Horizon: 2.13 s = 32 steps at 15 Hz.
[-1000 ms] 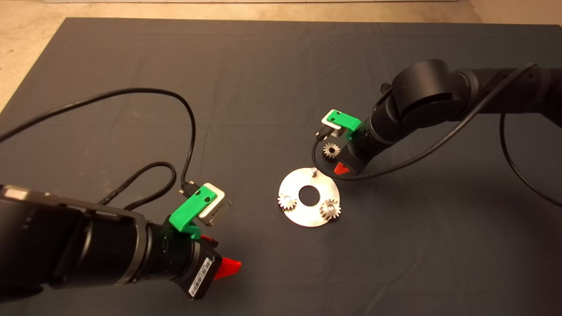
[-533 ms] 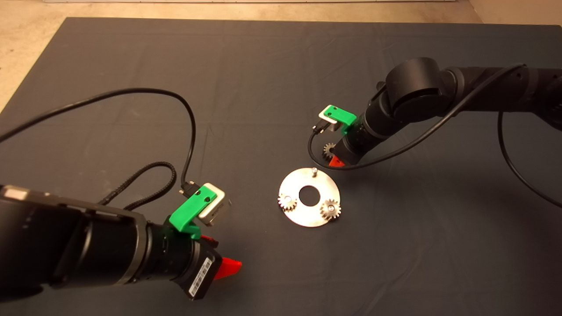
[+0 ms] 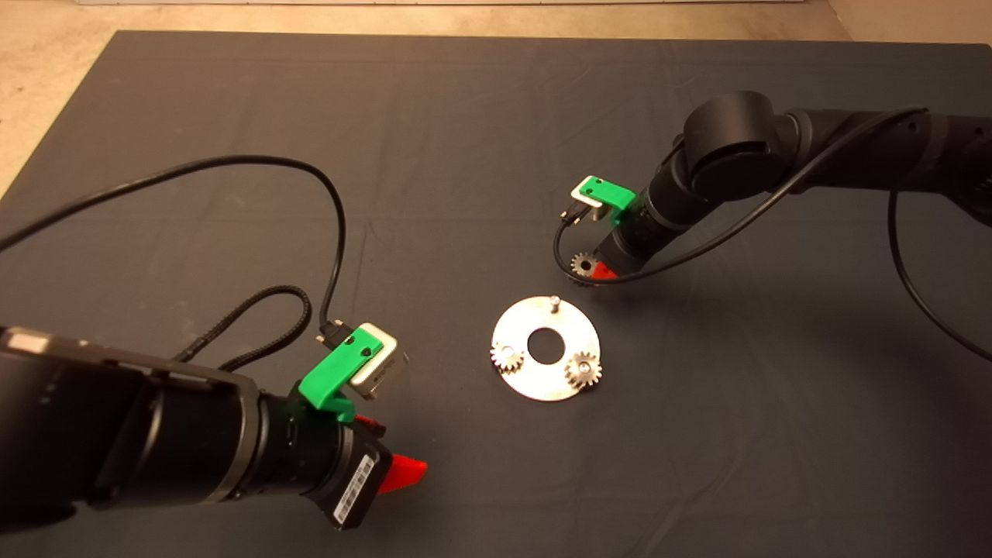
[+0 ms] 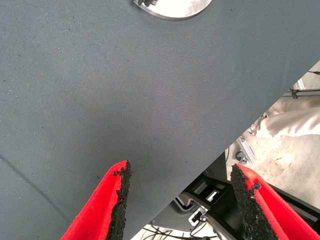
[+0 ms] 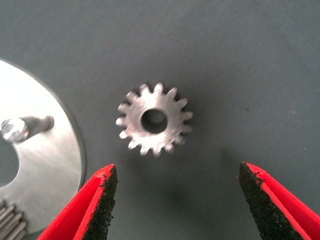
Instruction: Install three planetary gears onto the carrier pins
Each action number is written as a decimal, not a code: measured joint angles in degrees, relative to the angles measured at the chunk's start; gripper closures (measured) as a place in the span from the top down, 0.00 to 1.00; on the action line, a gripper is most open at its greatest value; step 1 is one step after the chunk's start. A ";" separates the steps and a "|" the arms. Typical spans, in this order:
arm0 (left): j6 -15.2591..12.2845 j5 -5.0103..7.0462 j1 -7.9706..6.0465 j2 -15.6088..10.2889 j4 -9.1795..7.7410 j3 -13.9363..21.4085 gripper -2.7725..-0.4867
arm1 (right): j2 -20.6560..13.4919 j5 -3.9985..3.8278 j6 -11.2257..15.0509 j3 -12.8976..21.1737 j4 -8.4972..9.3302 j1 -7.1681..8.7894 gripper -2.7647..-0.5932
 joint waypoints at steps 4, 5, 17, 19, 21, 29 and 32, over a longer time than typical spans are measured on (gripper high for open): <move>0.00 -0.05 0.00 -0.13 0.00 0.00 0.37 | 1.12 1.15 -0.01 -1.47 0.00 -0.02 0.55; 0.00 -0.07 0.00 -0.13 0.00 0.00 0.37 | 1.57 1.28 -0.02 -1.47 0.00 -0.09 0.55; 0.00 -0.11 0.00 -0.27 0.00 0.00 0.37 | 3.30 1.51 -0.18 -3.87 0.00 -1.88 0.55; 0.00 -0.11 0.00 -0.27 0.00 0.00 0.37 | 3.28 1.54 -0.67 -4.07 0.00 -2.23 0.55; 0.00 -0.16 0.00 -0.27 0.00 0.00 0.37 | 3.28 1.56 -1.28 -4.11 0.00 -2.62 0.53; 0.00 -0.18 0.00 -0.27 0.00 0.00 0.37 | 3.13 1.56 -2.13 -5.01 0.00 -3.34 0.37; 0.00 -0.18 0.00 -0.27 0.00 0.00 0.37 | 3.16 1.56 -2.55 -5.71 0.00 -3.34 0.31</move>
